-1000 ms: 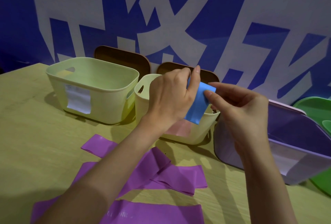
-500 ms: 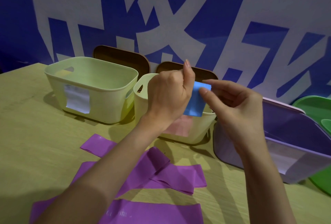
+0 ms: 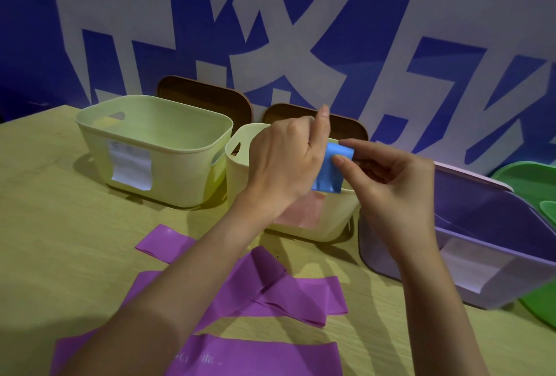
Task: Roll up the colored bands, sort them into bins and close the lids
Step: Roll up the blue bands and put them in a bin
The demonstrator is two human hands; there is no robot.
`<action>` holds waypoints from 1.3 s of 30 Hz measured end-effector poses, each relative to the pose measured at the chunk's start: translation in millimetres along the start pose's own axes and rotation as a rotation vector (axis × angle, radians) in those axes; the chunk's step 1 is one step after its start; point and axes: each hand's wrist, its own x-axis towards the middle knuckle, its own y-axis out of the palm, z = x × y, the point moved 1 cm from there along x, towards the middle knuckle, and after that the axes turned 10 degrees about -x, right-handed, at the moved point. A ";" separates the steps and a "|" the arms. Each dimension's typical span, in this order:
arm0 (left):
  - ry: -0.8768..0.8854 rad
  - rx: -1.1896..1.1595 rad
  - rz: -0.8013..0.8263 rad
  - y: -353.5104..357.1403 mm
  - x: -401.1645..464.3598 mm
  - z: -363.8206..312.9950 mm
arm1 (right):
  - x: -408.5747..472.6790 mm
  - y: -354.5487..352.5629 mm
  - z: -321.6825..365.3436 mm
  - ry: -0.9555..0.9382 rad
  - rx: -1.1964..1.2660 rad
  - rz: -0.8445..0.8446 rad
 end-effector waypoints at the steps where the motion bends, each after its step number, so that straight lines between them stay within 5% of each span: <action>1: 0.020 -0.001 0.002 0.3 -0.6 -1.0 | 0.1 -0.4 -0.6 0.004 -0.014 -0.004; 16: 0.147 -0.029 -0.287 -1.8 0.1 1.4 | 1.0 -1.0 3.5 0.026 0.093 0.015; 27: -0.283 -0.338 -0.101 0.3 6.6 5.9 | -3.0 5.0 2.8 -0.206 -0.096 0.000; 32: -0.178 -0.110 -0.013 -0.1 3.2 2.4 | -0.2 3.8 -3.0 -0.165 -0.167 -0.025; 39: -0.089 -0.103 0.035 -12.6 0.0 -10.9 | -7.0 -4.8 9.4 -0.160 -0.222 -0.011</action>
